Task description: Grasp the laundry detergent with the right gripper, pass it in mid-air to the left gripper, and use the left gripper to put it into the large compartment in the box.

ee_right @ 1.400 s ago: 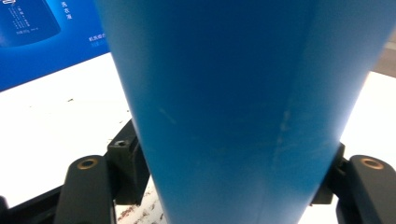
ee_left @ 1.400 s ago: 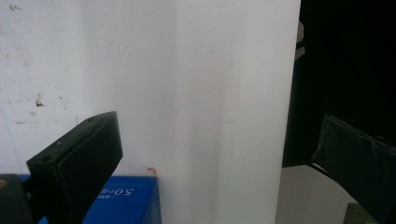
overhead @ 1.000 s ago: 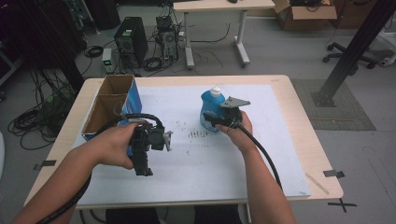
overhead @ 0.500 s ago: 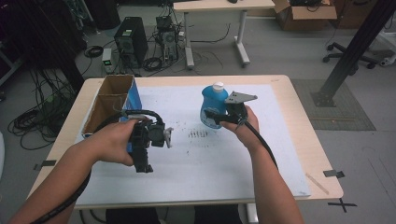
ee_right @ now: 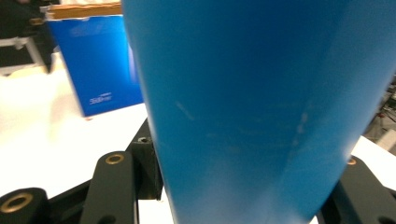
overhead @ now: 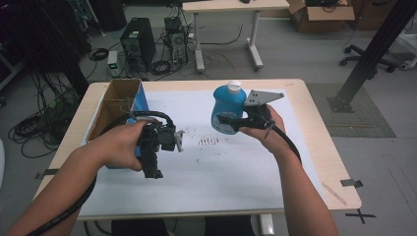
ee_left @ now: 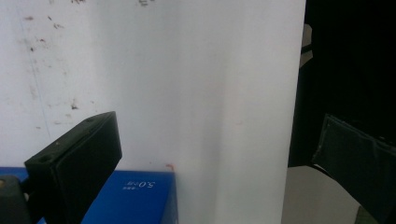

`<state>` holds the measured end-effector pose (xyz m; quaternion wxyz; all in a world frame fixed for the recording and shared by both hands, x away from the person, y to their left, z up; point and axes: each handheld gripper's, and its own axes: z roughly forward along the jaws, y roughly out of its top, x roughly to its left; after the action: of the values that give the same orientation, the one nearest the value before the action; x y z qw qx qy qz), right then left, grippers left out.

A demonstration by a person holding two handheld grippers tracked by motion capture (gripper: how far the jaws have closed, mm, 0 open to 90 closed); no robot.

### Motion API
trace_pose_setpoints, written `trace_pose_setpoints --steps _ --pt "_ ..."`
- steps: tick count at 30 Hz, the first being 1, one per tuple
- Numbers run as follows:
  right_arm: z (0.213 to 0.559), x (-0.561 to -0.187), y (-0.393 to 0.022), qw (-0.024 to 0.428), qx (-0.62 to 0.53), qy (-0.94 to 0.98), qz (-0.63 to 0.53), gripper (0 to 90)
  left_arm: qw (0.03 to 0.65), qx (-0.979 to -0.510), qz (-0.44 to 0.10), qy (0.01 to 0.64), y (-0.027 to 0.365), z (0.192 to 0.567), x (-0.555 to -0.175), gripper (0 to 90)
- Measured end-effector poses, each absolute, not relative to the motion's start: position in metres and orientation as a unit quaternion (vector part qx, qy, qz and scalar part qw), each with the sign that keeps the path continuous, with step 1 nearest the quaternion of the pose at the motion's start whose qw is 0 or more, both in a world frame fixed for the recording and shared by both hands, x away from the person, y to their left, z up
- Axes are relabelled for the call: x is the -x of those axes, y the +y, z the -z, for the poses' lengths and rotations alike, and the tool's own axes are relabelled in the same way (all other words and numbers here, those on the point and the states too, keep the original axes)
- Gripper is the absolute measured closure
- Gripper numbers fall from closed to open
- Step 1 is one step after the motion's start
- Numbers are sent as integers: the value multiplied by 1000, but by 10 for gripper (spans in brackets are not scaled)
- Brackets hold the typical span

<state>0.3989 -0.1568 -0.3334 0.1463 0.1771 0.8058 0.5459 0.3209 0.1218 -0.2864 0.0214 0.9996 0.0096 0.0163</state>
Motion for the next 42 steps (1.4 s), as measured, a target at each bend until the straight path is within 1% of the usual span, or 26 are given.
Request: trace_pose_setpoints --steps 4,10,26,42 --pt "325 -386 -157 133 -152 812 -548 446 20 -1000 -17 8 121 283 -323 5" --pt "325 -374 -157 110 -130 815 -554 445 26 -999 -21 9 122 279 -324 5" --pt "352 -349 -140 57 -79 829 -550 444 25 -999 -29 14 126 268 -321 5" --pt "374 -335 -124 14 -35 833 -552 444 29 -999 -32 13 120 261 -319 3"
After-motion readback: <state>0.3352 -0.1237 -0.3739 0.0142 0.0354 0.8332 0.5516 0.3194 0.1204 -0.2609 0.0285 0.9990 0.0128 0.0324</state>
